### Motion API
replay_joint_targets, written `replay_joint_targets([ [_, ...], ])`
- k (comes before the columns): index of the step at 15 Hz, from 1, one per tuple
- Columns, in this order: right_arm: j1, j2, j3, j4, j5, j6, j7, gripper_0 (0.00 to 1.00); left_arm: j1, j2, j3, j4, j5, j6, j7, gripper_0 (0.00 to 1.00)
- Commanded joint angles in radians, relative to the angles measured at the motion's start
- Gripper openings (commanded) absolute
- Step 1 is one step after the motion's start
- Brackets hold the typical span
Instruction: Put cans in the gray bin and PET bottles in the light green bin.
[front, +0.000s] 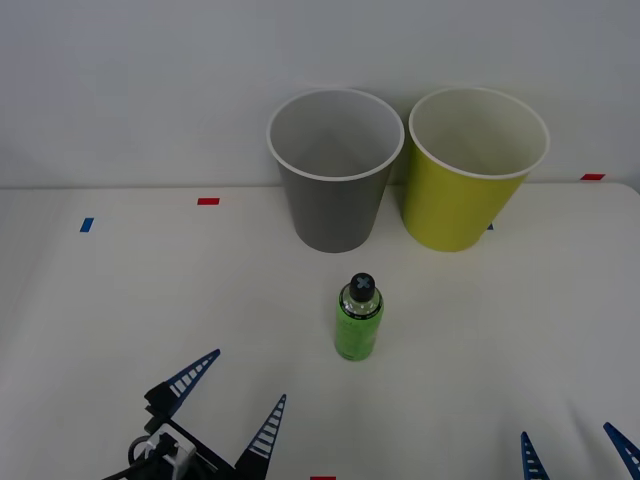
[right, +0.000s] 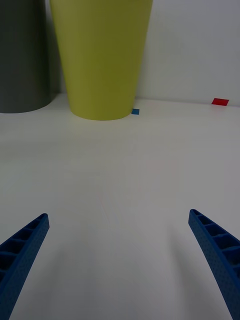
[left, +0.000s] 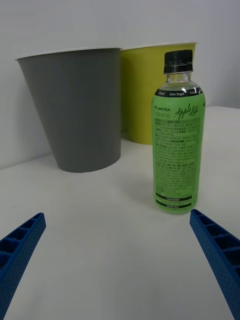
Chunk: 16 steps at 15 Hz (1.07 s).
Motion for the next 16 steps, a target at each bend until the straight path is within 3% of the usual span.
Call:
replay_joint_targets([
  [1,0.000,0.000,0.000,0.000,0.000,0.000,0.000,0.97,-0.082,-0.002,-0.066,0.010,0.017,0.014,0.006,1.00],
  [16,0.000,0.000,0.000,0.000,0.000,0.000,0.000,0.97,-0.256,-0.151,-0.116,0.010,0.051,0.262,-0.002,1.00],
])
